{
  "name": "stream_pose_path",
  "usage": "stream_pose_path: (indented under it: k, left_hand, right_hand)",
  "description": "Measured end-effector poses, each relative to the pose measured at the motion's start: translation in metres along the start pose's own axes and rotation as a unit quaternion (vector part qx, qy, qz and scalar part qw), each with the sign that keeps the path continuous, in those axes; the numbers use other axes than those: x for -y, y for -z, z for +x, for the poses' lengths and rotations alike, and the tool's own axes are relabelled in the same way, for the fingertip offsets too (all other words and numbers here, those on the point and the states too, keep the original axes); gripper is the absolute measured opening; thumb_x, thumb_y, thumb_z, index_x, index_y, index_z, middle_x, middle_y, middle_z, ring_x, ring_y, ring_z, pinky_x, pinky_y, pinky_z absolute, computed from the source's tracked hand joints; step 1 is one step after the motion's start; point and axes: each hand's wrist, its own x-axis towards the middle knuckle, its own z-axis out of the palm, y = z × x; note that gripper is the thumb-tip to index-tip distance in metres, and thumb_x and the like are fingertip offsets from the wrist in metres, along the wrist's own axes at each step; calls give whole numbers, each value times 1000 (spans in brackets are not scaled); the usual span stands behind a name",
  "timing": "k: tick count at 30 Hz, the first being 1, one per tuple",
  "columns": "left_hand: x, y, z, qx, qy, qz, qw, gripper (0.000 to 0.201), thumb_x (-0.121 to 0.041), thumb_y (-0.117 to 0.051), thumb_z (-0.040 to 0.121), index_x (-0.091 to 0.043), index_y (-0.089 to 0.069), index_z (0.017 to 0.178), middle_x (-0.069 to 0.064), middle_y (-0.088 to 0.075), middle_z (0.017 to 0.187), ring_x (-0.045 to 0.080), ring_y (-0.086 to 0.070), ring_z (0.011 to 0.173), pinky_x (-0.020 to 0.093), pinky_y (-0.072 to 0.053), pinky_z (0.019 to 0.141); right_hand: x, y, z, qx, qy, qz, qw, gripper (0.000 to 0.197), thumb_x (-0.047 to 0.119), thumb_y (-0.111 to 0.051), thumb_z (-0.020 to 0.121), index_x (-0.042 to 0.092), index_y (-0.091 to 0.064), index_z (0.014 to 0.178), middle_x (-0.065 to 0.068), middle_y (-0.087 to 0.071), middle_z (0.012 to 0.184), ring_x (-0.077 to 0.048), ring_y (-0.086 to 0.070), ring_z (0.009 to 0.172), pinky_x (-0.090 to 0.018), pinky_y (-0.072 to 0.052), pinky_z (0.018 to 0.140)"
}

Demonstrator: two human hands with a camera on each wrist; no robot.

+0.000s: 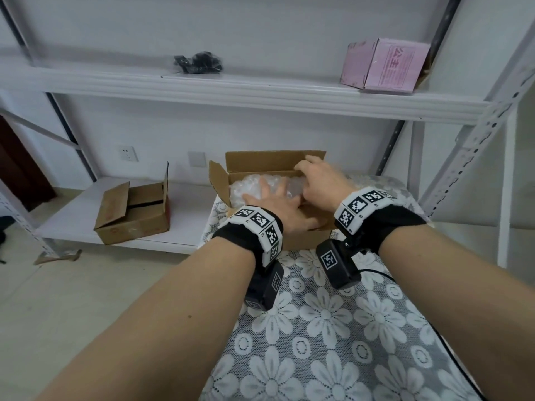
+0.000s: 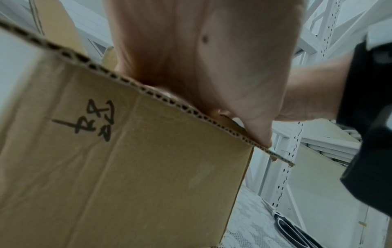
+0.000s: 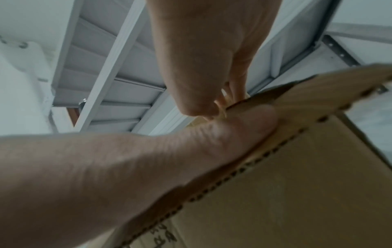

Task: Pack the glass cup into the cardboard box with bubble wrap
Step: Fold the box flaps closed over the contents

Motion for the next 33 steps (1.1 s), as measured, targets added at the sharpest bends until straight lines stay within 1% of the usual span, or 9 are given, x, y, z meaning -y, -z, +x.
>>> stream_pose_path:
  k: [3, 6, 13, 17, 21, 24, 27, 31, 33]
  left_hand:
    - [2, -2, 2, -1, -2, -8, 1000, 91, -84, -33, 75, -42, 0, 149, -6, 14, 160, 38, 17, 144, 73, -3, 106]
    - [3, -1, 2, -1, -1, -7, 1000, 94, -82, -35, 76, -35, -3, 151, -4, 13, 160, 37, 17, 144, 70, -4, 109]
    - [26, -4, -1, -79, -46, -69, 993, 93, -61, -48, 82, -24, -1, 154, 13, 11, 160, 33, 14, 146, 50, -6, 119]
    - [41, -2, -17, -120, -59, -108, 985, 72, -39, -52, 91, -15, -21, 151, 15, -16, 157, 32, -14, 145, 44, -16, 119]
    - [54, -8, -18, -177, -62, -106, 976, 50, -22, -43, 94, -6, -39, 141, 17, -42, 144, 29, -40, 132, 40, -33, 110]
    - [64, -14, -22, -299, -44, -127, 945, 29, -12, -44, 95, -4, -63, 116, 14, -62, 118, 28, -55, 110, 34, -44, 90]
    - [75, -17, -26, -399, -10, -152, 904, 21, -21, -59, 90, -13, -71, 106, 9, -63, 109, 25, -51, 107, 32, -43, 86]
    - [77, -15, -32, -486, 113, -217, 839, 56, -26, -73, 77, -10, -50, 125, 12, -42, 132, 27, -38, 125, 31, -29, 105]
    - [81, -15, -31, -438, 165, -307, 829, 73, -27, -73, 78, -6, -35, 137, 14, -36, 141, 28, -33, 133, 33, -26, 111]
  right_hand:
    - [-5, -7, -2, 5, -54, 110, 992, 42, 16, -40, 97, 10, -42, 138, -11, -48, 141, -26, -47, 126, -37, -38, 105]
    - [0, -16, -8, 43, -69, 174, 981, 57, 41, -35, 99, 12, -28, 147, -9, -35, 151, -25, -35, 138, -41, -29, 113]
    - [26, -21, -6, 134, -86, 171, 972, 70, 76, -8, 84, 47, -9, 148, -10, -4, 160, -29, 3, 147, -51, 6, 116]
    - [38, -22, -10, 152, -88, 113, 978, 59, 75, -9, 86, 57, -13, 143, -12, 4, 160, -37, 9, 145, -58, 12, 113]
    - [41, -25, -12, 161, -60, 86, 981, 53, 72, -6, 88, 62, -14, 140, 5, 11, 160, -37, 14, 145, -64, 14, 109]
    - [41, -27, -11, 160, -52, 53, 984, 54, 70, -5, 90, 59, -12, 142, 14, 12, 159, -35, 15, 145, -66, 14, 108]
    - [47, -30, -8, 153, -72, 49, 985, 56, 71, -11, 90, 55, -20, 143, 13, 6, 160, -35, 14, 145, -68, 14, 106]
    - [58, -31, -3, 131, -107, 73, 983, 56, 70, -23, 87, 51, -35, 138, 7, -6, 160, -38, 8, 145, -71, 11, 105]
    - [63, -34, -1, 117, -116, 61, 984, 55, 69, -29, 86, 48, -37, 136, 4, -9, 159, -40, 5, 145, -72, 9, 105]
